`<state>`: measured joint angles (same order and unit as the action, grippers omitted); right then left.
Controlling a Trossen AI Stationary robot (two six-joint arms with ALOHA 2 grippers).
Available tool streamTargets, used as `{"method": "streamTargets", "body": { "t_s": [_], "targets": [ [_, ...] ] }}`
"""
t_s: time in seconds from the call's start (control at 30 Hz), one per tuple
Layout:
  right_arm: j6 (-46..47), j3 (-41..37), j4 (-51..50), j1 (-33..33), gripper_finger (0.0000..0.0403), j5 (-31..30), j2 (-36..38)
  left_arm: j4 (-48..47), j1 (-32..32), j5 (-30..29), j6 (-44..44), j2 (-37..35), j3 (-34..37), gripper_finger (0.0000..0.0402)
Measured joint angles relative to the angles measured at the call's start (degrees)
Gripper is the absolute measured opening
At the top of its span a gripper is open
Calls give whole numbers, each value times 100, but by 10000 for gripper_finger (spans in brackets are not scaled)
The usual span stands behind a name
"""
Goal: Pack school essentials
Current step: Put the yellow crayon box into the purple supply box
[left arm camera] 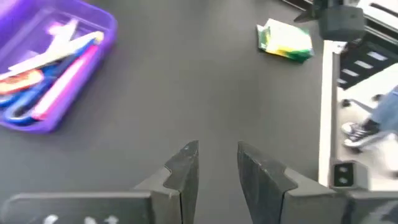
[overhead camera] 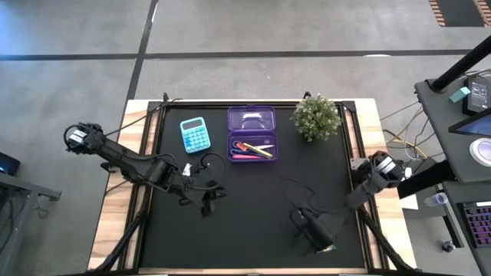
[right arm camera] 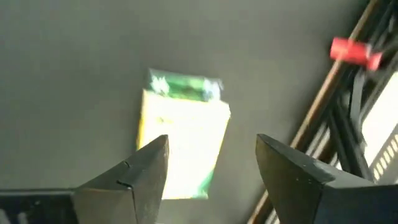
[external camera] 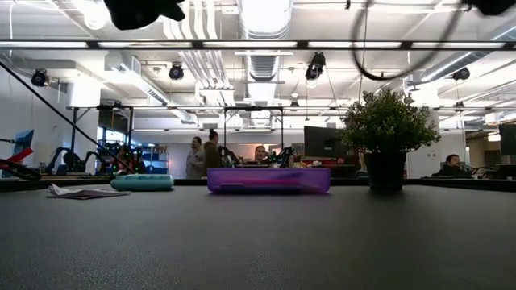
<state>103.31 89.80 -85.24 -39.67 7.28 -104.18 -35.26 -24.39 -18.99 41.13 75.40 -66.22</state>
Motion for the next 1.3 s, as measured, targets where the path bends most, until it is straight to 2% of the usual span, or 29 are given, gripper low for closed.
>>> {"method": "streamTargets", "body": {
  "t_s": [0.1,0.23,0.47,0.63,0.73,0.87,1.1,1.17,1.3],
  "targets": [
    [231,-307,478,-265,231,407,19,139,-54,238,-1,119,0,92],
    [327,-930,1431,-445,231,642,187,299,-179,449,9,284,0,92],
    [763,-2256,3192,-552,231,651,780,818,-393,553,43,603,2,92],
    [1005,-2874,3980,-561,231,604,1016,1336,-430,675,54,779,2,92],
    [1008,-2987,4540,-553,231,166,1035,1572,-430,746,49,855,2,92],
    [956,-3056,5046,-410,231,-775,1035,1626,-428,757,47,867,2,92],
    [374,-3115,5525,167,231,-2280,1029,1628,-428,754,47,867,2,92],
    [137,-3091,5599,323,231,-2435,1059,1638,-428,752,49,889,2,92],
    [-357,-2841,5504,393,231,-2329,1294,1668,-430,752,52,993,2,92]
  ]
}}
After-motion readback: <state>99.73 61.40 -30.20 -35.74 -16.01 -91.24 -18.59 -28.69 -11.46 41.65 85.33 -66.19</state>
